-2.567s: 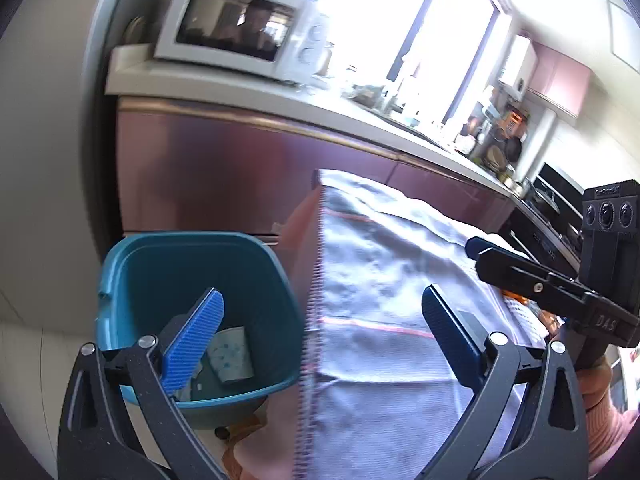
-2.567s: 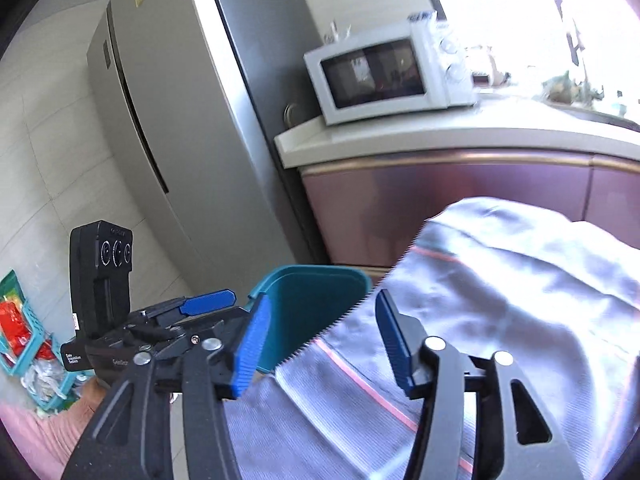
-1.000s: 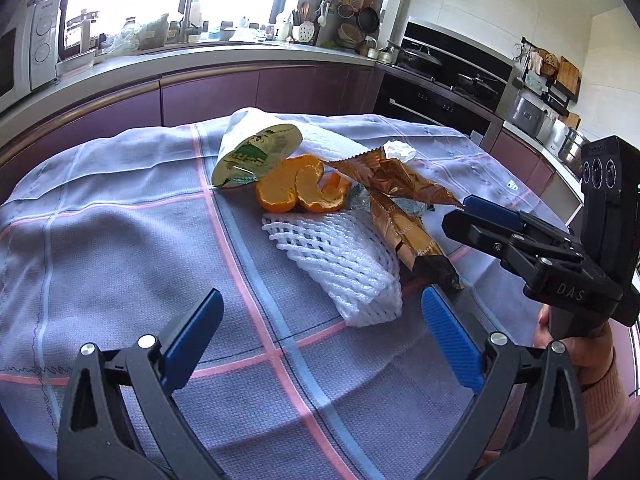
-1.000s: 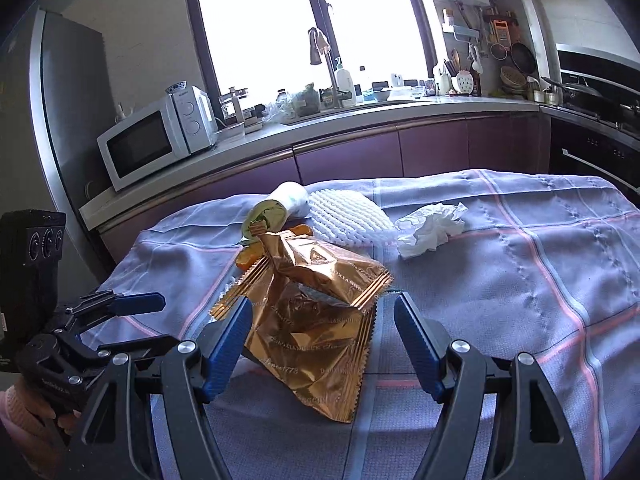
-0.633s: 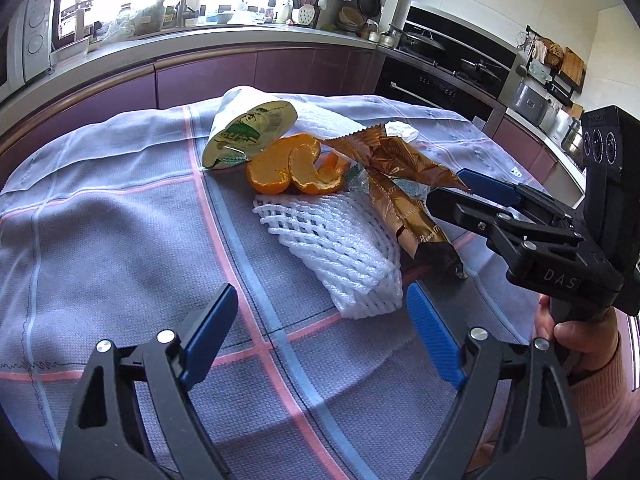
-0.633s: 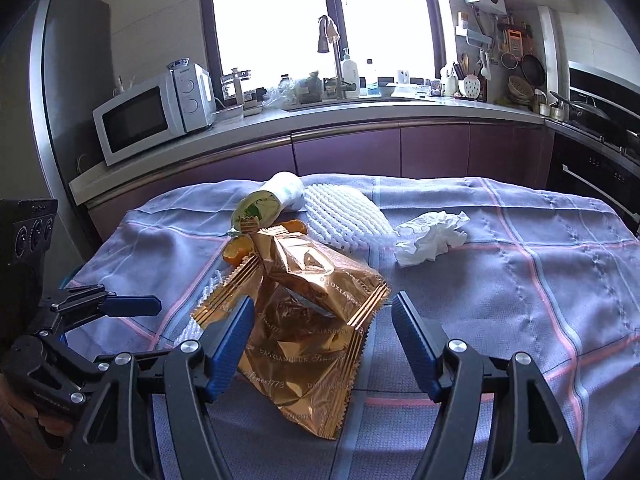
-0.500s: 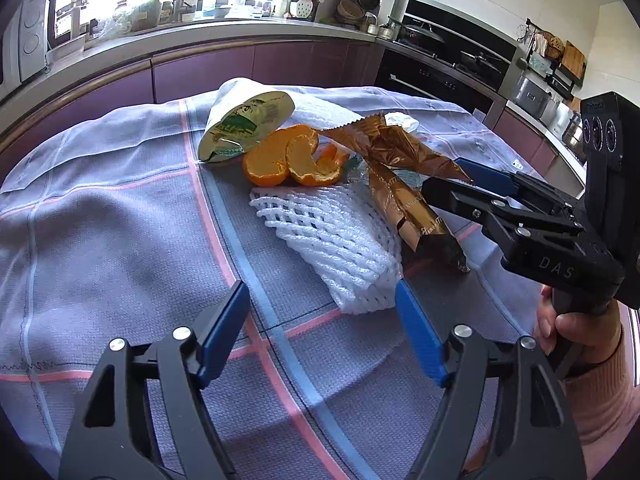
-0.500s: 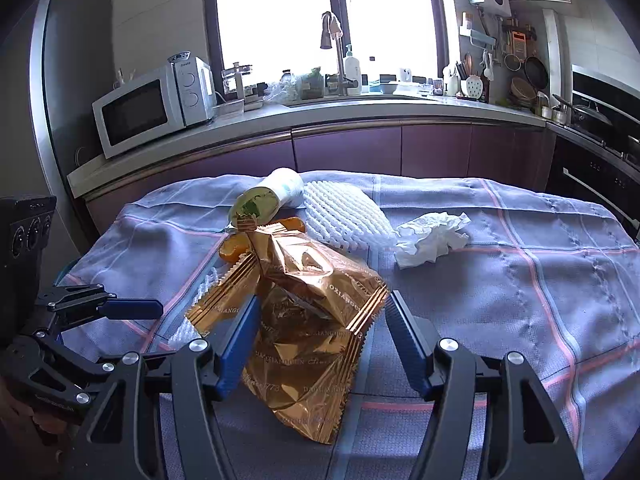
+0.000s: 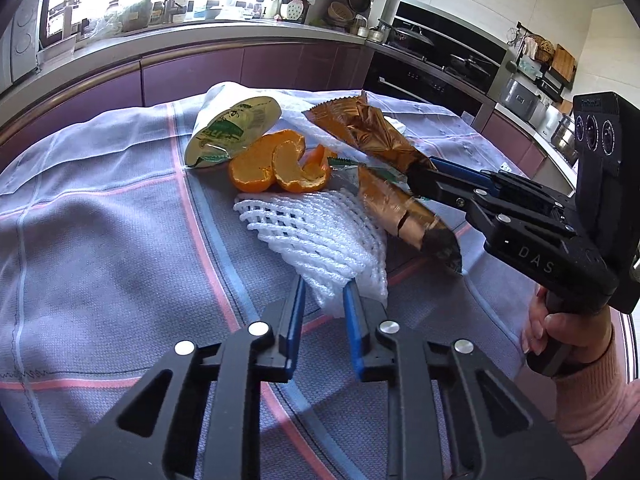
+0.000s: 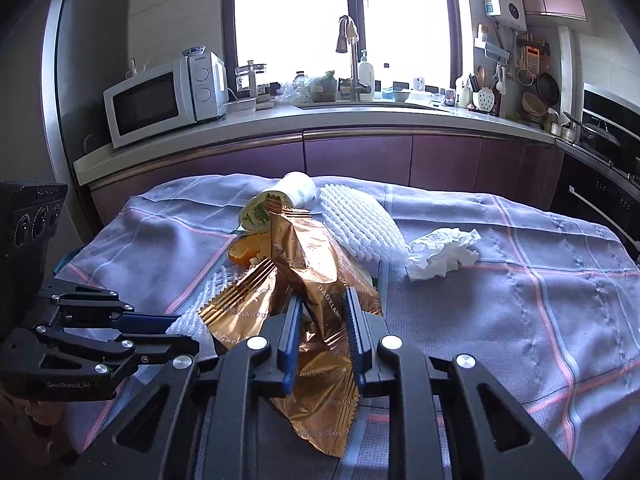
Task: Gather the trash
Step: 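Grasp the white foam net with the left tool while the right tool grasps the gold wrapper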
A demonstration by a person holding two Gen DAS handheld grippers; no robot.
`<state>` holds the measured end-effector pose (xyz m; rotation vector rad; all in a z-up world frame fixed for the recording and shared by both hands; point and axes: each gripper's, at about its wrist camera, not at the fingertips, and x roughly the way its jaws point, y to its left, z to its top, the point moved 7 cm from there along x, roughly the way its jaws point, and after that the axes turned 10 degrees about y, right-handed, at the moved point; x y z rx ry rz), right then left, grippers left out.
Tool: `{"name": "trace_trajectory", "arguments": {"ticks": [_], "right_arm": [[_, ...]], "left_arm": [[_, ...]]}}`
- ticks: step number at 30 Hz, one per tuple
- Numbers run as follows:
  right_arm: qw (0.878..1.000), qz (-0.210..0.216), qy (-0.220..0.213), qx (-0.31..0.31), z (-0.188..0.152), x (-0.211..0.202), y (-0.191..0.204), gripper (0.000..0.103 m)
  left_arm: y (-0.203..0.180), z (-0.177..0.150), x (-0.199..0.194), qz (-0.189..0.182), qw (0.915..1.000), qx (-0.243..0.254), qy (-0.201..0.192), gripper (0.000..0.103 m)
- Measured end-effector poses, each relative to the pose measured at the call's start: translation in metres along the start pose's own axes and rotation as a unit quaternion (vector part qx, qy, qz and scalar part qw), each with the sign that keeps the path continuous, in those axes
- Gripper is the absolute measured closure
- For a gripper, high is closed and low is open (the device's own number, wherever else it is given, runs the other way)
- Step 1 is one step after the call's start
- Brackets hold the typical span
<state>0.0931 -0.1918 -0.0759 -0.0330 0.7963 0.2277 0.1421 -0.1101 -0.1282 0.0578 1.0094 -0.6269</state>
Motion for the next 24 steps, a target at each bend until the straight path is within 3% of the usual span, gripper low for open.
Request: {"name": "trace_trajectory", "arguments": {"ticks": [5,17,24], "right_arm": [[1.0,0.013,-0.015,0.008,0.004,-0.011,0.0,0.086],[0.998,0.047,-0.034,0.028,0.006,-0.029,0.006,0.086],[0.997,0.066,-0.044,0.022,0.012,-0.034,0.02,0.087]], "left_arm": [[0.001,0.001,-0.006,-0.007,0.9999,0.0,-0.01,0.095],[0.003,-0.009,-0.047,-0.006,0.9987,0.01,-0.049,0.096],[0.016,-0.019,-0.081,0.015,0.9972,0.006,-0.074,0.096]]}}
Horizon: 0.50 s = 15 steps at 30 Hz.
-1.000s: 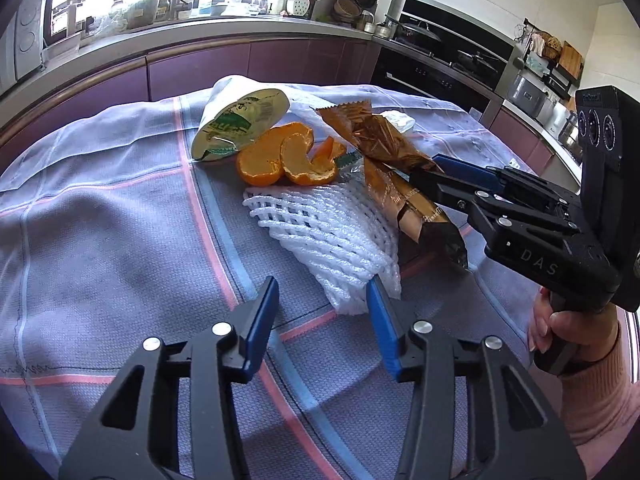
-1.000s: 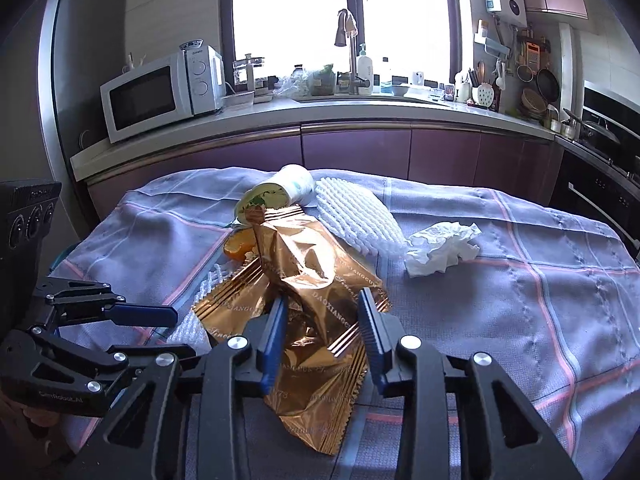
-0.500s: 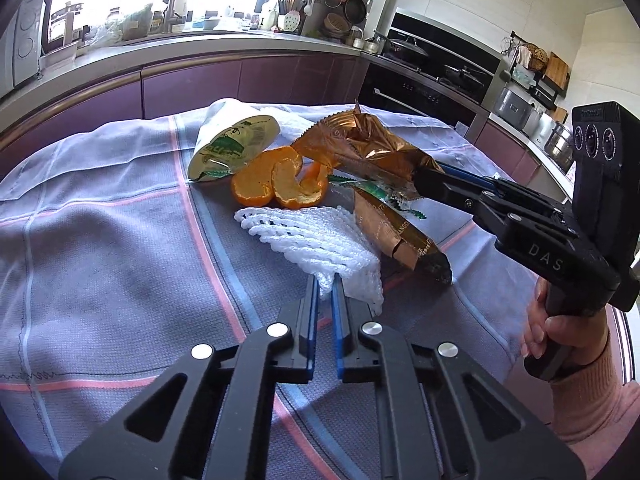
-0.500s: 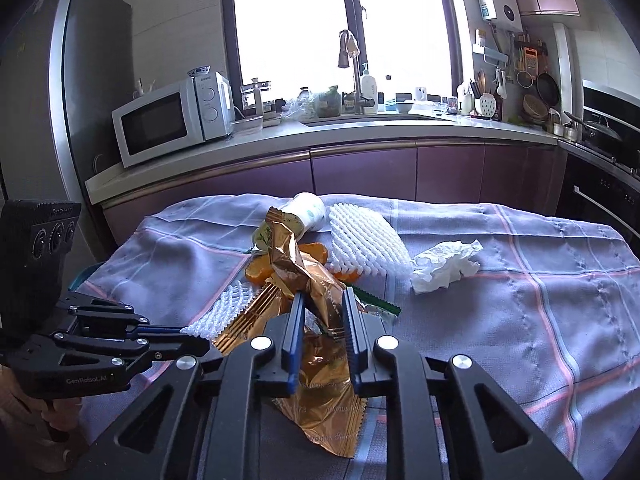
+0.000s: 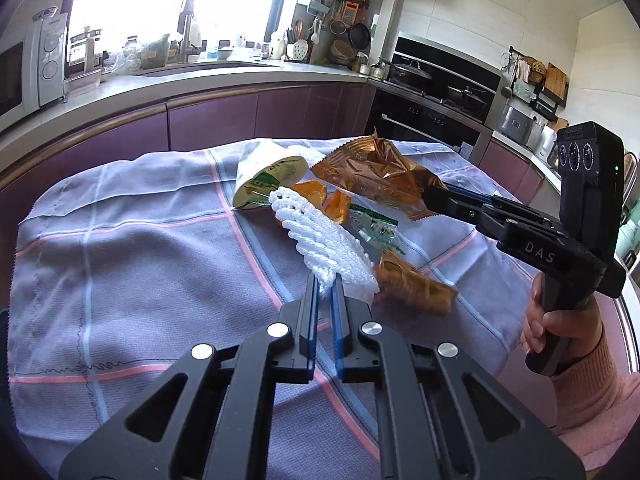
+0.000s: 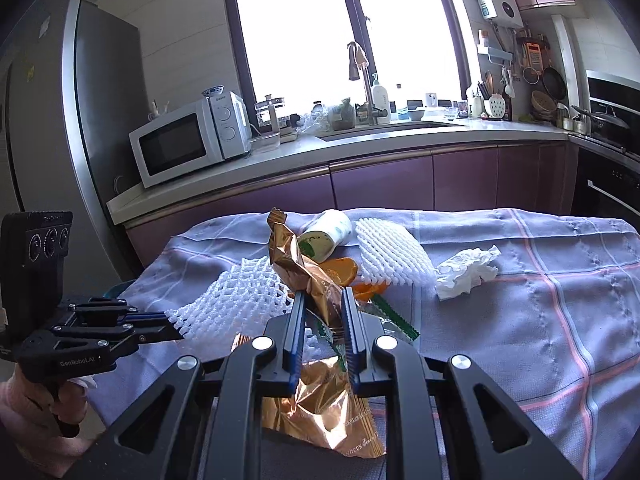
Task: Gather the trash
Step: 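Grasp the white foam net with the left tool while the right tool grasps the gold wrapper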
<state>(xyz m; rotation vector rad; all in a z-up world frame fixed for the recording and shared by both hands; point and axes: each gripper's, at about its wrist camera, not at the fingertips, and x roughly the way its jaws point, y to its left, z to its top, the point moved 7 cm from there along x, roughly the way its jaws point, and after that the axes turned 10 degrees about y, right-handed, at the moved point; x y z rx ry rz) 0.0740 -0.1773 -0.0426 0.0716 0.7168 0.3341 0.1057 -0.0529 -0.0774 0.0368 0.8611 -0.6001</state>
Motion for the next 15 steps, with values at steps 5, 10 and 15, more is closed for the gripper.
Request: {"name": "trace_trajectory", "arguments": {"ticks": [5,10,15], "right_arm": [[1.0,0.013,-0.001,-0.006,0.003,0.002,0.013,0.087],[1.0,0.024,0.0,-0.014,0.005,0.005,0.028,0.087],[0.999,0.043,0.003,-0.02,0.007,0.008,0.044,0.087]], "left_arm": [[0.016,-0.005,-0.022,0.016,0.9997,-0.014,-0.014,0.096],[0.035,-0.014,-0.043,0.026,0.9989,-0.03,-0.027,0.096],[0.055,-0.025,-0.064,0.039,0.9975,-0.045,-0.037,0.096]]}}
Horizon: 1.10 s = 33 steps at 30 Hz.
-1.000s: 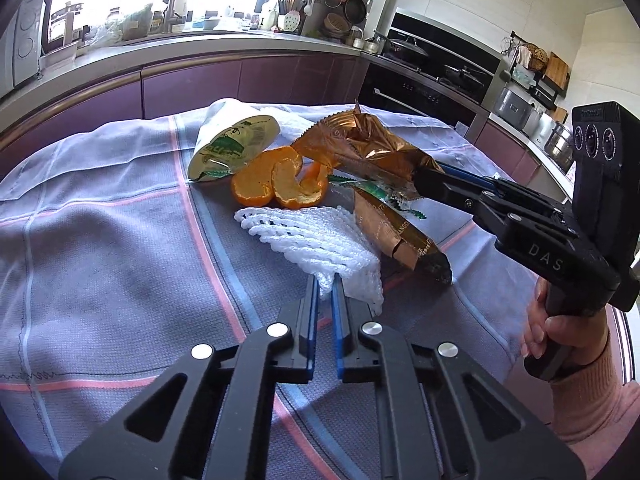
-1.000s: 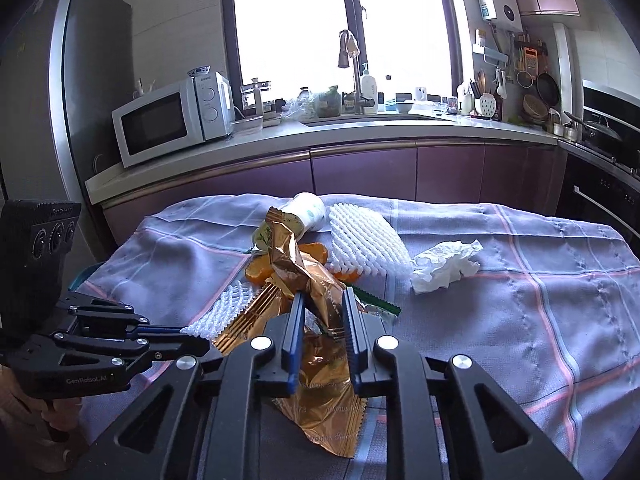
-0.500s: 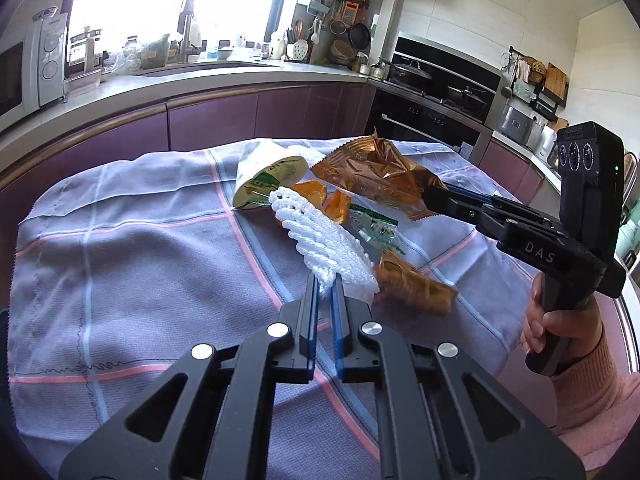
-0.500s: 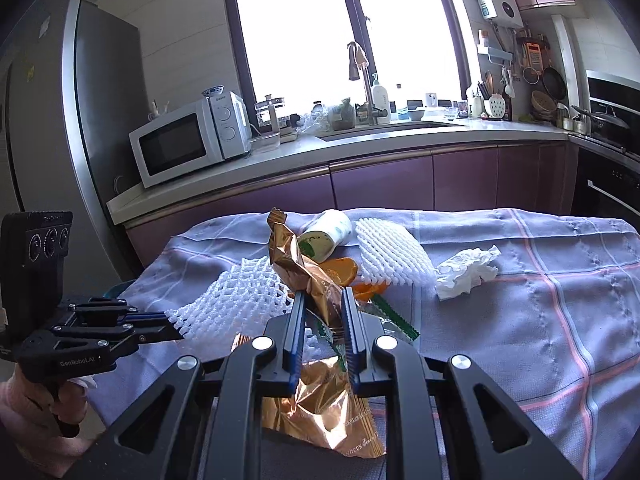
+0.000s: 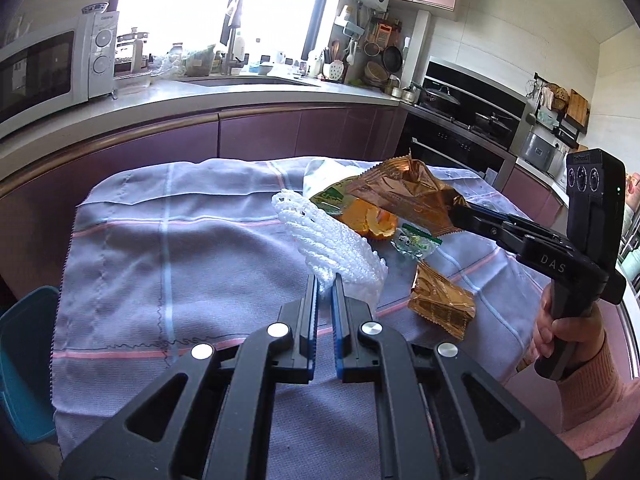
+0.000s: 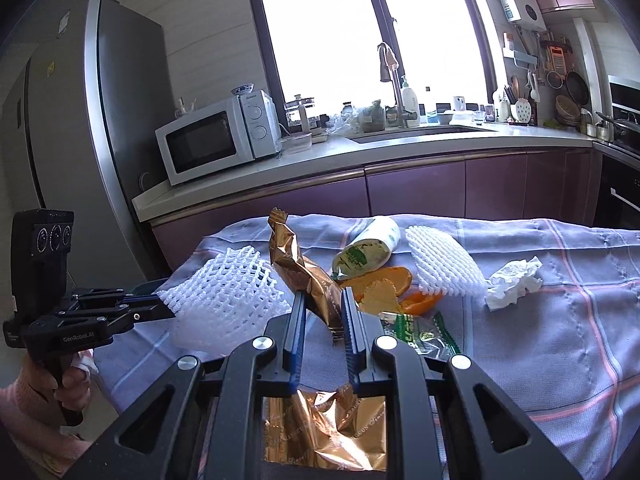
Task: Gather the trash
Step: 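Grasp the white foam net with the left tool while the right tool grasps the gold wrapper, then carry foam net and gold wrapper to the teal bin and release both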
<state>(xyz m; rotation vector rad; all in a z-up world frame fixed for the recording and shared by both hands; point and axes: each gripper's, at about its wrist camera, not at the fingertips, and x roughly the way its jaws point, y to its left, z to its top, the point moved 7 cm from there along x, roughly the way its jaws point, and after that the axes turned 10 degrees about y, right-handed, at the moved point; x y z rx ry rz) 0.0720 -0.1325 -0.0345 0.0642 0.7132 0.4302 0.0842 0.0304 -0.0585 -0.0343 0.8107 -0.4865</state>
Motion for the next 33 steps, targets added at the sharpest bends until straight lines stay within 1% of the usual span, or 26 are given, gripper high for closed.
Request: {"name": "trace_trajectory", "arguments": {"ticks": [6,10,14,22,28,33], "right_arm": [[0.999,0.028,0.01,-0.016,0.003,0.011,0.028,0.087],[0.998,0.051,0.018,-0.032,0.006,0.021,0.051,0.087],[0.996,0.078,0.026,-0.048,0.009,0.033,0.075,0.087],[0.986,0.131,0.047,-0.088,0.017,0.061,0.132,0.087],[0.975,0.17,0.067,-0.126,0.024,0.083,0.181,0.087],[0.965,0.192,0.084,-0.159,0.031,0.103,0.223,0.087]], "left_arm": [[0.028,-0.002,-0.02,0.022,0.9994,-0.024,-0.012,0.096],[0.052,-0.007,-0.043,0.045,0.9977,-0.042,-0.026,0.096],[0.08,-0.014,-0.068,0.073,0.9943,-0.067,-0.04,0.096],[0.138,-0.032,-0.119,0.128,0.983,-0.115,-0.064,0.096],[0.176,-0.05,-0.153,0.166,0.9725,-0.145,-0.075,0.096],[0.211,-0.071,-0.169,0.198,0.9621,-0.173,-0.071,0.096]]}}
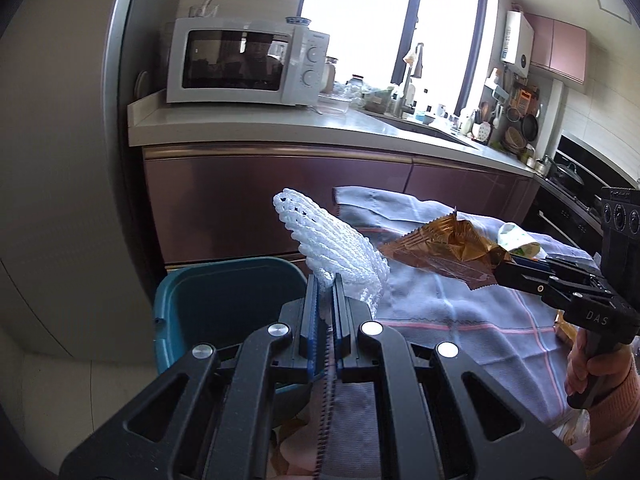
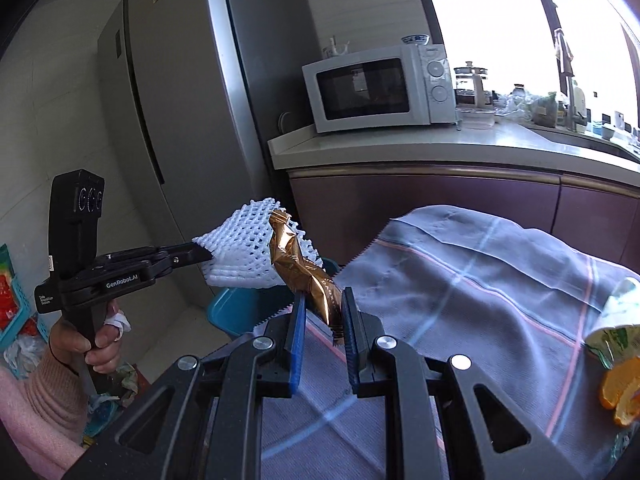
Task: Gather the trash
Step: 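Carry foam net and gold wrapper to the teal bin and release both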
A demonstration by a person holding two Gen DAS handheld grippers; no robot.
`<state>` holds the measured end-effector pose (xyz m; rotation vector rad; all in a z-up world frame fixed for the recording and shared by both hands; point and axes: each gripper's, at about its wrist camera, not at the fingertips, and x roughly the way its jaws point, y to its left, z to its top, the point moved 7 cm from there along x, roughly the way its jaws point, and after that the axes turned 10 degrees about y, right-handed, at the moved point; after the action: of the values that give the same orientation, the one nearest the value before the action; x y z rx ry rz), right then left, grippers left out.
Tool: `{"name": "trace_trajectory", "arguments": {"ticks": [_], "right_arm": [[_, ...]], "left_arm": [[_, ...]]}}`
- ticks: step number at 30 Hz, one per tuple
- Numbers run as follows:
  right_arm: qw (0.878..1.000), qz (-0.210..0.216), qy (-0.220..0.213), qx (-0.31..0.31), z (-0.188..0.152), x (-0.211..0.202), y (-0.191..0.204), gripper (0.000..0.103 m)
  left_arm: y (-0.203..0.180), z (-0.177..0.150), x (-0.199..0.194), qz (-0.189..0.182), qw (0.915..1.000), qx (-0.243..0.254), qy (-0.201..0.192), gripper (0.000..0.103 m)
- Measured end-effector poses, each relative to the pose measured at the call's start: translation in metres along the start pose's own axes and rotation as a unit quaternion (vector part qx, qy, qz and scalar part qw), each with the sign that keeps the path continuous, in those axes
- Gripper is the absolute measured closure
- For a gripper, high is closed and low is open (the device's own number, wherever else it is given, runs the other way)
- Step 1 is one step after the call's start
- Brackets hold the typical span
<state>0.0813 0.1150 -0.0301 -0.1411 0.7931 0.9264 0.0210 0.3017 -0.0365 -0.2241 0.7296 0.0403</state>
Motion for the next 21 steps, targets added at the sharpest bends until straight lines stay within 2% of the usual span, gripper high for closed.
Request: {"name": "trace_trajectory", "arguments": {"ticks": [6,21], "right_arm": [[0.999,0.017,0.025,-0.029,0.021,0.04,0.024,0.087],[0.994,0.059,0.093,-0.003,0.047,0.128,0.046,0.087]], "left_arm": [[0.049,-0.008,0.011,0.032,0.999,-0.027,0.015,0.096],[0.094,-0.02,0.062,0.067,0.9943,-0.055,0.062,0.096]]}}
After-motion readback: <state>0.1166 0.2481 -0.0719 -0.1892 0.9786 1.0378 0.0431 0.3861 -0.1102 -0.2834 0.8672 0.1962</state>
